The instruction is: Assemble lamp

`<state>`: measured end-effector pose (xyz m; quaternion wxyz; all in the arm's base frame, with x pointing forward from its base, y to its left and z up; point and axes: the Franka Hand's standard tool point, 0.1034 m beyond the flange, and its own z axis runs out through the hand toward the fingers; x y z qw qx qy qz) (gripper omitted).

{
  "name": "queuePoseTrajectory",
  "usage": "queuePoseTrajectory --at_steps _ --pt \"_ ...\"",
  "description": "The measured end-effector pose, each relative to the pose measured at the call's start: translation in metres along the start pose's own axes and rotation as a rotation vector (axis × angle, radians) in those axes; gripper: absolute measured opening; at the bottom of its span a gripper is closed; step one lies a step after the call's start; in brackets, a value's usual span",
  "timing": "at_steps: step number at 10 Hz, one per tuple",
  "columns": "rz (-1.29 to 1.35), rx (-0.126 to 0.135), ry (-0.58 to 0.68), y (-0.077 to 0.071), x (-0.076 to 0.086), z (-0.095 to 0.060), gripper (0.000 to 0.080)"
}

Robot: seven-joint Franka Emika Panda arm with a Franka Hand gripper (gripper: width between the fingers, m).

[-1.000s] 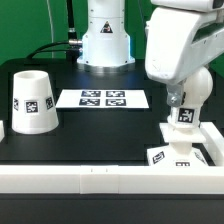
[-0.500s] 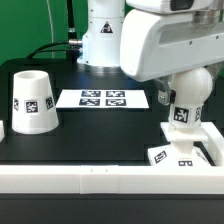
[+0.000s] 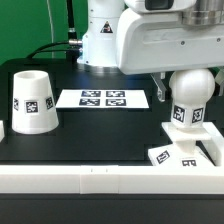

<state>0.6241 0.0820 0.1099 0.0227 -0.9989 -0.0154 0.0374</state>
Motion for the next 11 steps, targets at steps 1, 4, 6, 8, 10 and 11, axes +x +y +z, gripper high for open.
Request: queuePoseTrajectory --at_steps 1,4,6,8,10,11 --pt "0.040 0.000 0.000 -0.0005 0.0000 0.0001 0.0573" --pt "0.321 0.038 0.009 -0.0002 0.0015 0.0007 0.0573" --pt "0.502 0.090 0.035 0.0007 0.0058 0.0001 0.0573" --pt "0.669 0.109 0.040 -0.0037 0.0080 0.0002 0.0573" --pt "0.793 0.121 0.031 -0.0048 0.0080 0.0002 0.0573" --pt "0.879 0.125 0.024 -0.0056 0.0079 0.0005 0.0573"
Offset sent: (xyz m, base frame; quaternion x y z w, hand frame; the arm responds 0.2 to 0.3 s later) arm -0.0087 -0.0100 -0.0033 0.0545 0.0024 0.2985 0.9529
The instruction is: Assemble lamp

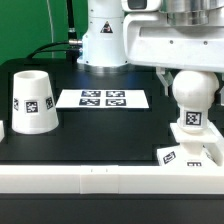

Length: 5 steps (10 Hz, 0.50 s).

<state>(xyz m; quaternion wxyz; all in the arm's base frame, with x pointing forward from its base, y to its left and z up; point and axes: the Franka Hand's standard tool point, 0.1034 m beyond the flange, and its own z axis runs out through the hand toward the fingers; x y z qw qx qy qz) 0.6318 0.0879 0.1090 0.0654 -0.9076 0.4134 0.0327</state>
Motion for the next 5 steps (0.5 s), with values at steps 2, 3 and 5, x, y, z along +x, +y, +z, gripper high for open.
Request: queuePoseTrajectory --at_steps 2,3,5 --pt "0.129 0.001 -0.004 -0.0007 -0.0015 0.0006 0.0573" --pt "0.225 0.004 -0.008 -0.0015 -0.0024 0.0008 0.0573" --pt "0.393 0.021 -0.021 -0.0029 -0.0033 0.0016 0.0573"
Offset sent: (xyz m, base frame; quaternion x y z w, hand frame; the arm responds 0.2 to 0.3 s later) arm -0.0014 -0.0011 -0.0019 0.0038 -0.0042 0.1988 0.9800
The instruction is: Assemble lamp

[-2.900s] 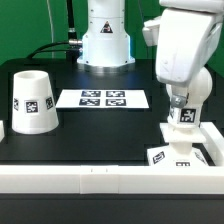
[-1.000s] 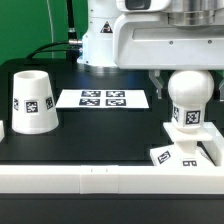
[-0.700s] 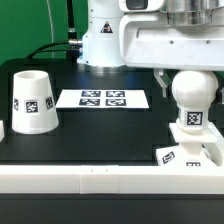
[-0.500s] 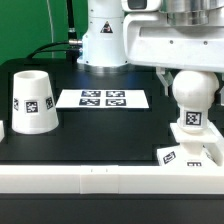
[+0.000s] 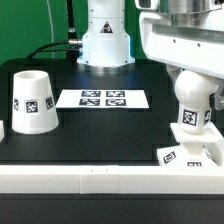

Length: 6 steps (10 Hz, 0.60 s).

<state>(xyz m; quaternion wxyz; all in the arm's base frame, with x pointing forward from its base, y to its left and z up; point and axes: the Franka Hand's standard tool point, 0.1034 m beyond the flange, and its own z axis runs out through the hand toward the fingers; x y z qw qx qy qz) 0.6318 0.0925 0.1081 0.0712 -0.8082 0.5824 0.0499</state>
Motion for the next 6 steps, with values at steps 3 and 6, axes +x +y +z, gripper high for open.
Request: queuePoseTrajectory --at_steps 3,6 --pt "0.221 0.021 -0.029 -0.0022 -0.0011 0.0000 0.0573" --pt "0.232 0.024 -0.039 -0.0021 0.0002 0.0001 0.0642"
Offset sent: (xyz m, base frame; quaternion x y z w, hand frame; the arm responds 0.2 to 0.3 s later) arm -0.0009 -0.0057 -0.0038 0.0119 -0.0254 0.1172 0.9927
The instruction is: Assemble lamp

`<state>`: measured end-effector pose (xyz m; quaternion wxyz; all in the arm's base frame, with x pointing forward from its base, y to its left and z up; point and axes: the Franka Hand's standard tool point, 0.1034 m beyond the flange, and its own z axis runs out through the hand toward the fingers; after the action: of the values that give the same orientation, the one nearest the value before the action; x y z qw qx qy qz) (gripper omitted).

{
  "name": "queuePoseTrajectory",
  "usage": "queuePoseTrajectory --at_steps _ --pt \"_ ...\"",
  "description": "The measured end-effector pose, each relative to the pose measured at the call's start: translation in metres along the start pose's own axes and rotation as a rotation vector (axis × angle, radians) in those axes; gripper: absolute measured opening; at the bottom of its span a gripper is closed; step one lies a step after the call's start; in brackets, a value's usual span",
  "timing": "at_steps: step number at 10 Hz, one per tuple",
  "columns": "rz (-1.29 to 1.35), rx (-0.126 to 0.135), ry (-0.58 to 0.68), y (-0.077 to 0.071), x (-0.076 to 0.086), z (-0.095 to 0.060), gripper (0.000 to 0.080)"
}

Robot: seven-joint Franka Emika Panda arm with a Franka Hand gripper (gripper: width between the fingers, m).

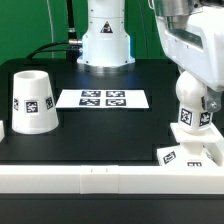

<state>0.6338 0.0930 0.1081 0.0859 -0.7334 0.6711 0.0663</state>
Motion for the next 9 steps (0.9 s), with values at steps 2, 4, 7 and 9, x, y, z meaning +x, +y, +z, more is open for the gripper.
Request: queuePoseTrajectory --at_steps 2,4,7,9 --pt "-0.128 -0.022 -0.006 0.0031 0.0000 -0.0004 0.0688" --pt "-0.255 -0.016 -0.004 0.0020 -0.0006 -0.0033 0.0697" --pt "-0.482 -0.015 -0.006 0.0020 -0.0005 -0.0031 0.0698" --pt "-0.636 -0.024 -0.006 0.0030 -0.0004 -0.0035 0.0698"
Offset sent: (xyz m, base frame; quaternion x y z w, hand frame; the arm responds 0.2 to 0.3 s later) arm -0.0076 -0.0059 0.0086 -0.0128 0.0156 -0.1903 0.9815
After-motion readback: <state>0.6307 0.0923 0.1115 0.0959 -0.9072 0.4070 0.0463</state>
